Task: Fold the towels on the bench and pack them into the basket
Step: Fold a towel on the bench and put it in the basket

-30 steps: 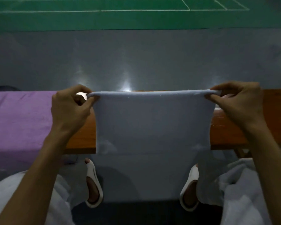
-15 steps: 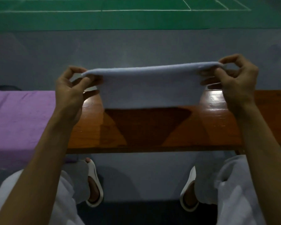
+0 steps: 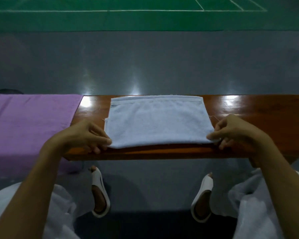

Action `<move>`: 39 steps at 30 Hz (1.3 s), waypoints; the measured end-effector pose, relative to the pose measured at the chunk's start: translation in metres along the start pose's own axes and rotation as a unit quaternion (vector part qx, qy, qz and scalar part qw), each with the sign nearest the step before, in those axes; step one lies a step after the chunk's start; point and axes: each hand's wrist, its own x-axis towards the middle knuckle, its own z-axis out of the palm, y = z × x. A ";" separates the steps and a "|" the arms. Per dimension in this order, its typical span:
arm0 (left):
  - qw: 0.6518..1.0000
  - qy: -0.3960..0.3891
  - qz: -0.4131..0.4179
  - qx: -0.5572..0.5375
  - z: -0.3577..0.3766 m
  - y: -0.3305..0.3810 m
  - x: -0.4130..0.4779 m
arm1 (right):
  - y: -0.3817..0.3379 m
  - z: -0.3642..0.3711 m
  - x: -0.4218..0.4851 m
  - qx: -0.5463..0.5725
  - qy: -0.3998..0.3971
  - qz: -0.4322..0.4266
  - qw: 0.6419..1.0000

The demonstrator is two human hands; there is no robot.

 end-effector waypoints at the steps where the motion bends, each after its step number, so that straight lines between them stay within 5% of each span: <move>1: 1.000 0.007 -0.011 -0.001 -0.001 0.003 -0.001 | 0.000 -0.002 0.000 -0.013 -0.009 0.020 1.000; 5: 0.980 0.196 0.012 0.020 0.002 0.006 0.014 | -0.002 -0.008 0.003 -0.086 0.035 0.065 0.994; 8: 0.929 0.348 0.120 0.028 0.024 0.015 0.035 | -0.009 0.001 0.015 -0.127 0.202 0.013 0.971; 12: 0.908 0.336 0.247 0.051 0.075 0.043 0.067 | -0.037 0.047 0.038 -0.119 0.377 -0.155 0.905; 15: 0.909 0.288 0.289 0.092 0.110 0.064 0.082 | -0.064 0.096 0.047 -0.095 0.322 -0.317 0.887; 18: 0.910 0.256 0.268 0.186 0.127 0.064 0.098 | -0.075 0.127 0.056 -0.172 0.235 -0.379 0.878; 23: 0.897 0.265 0.167 0.311 0.118 0.052 0.114 | -0.065 0.124 0.072 -0.313 0.188 -0.288 0.886; 30: 0.894 0.298 0.116 0.313 0.088 0.029 0.112 | -0.026 0.078 0.083 -0.303 0.226 -0.177 0.909; 39: 0.900 0.282 0.110 0.314 0.082 0.010 0.097 | -0.012 0.079 0.076 -0.287 0.228 -0.177 0.914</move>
